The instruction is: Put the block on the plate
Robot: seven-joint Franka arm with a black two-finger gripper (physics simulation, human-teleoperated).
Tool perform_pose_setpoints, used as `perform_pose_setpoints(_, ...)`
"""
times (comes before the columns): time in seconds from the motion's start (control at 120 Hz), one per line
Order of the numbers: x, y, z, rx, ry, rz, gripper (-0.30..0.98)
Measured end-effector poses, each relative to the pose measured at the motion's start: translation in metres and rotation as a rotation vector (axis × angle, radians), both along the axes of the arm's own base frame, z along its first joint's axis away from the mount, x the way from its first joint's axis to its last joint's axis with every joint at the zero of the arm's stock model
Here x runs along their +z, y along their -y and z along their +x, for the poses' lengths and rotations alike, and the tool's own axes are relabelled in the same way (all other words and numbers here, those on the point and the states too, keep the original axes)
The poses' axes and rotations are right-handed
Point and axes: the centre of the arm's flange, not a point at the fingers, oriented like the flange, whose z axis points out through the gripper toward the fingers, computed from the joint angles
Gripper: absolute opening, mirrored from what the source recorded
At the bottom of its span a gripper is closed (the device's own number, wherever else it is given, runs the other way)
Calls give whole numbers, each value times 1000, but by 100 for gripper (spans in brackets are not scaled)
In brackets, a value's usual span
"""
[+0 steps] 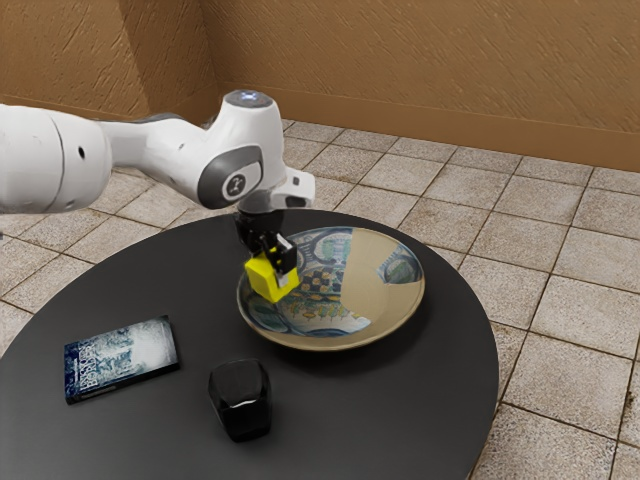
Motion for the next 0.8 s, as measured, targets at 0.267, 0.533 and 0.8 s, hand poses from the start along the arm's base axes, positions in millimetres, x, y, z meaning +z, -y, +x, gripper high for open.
perform_pose_setpoints(0.267, -37, 36, 45, -68, -21, 37, 24)
perform_pose_setpoints(0.533, -68, 41, 66, -101, -40, 51, 22)
perform_pose_setpoints(0.8, -57, 47, 68, -130, -46, 46, 55)
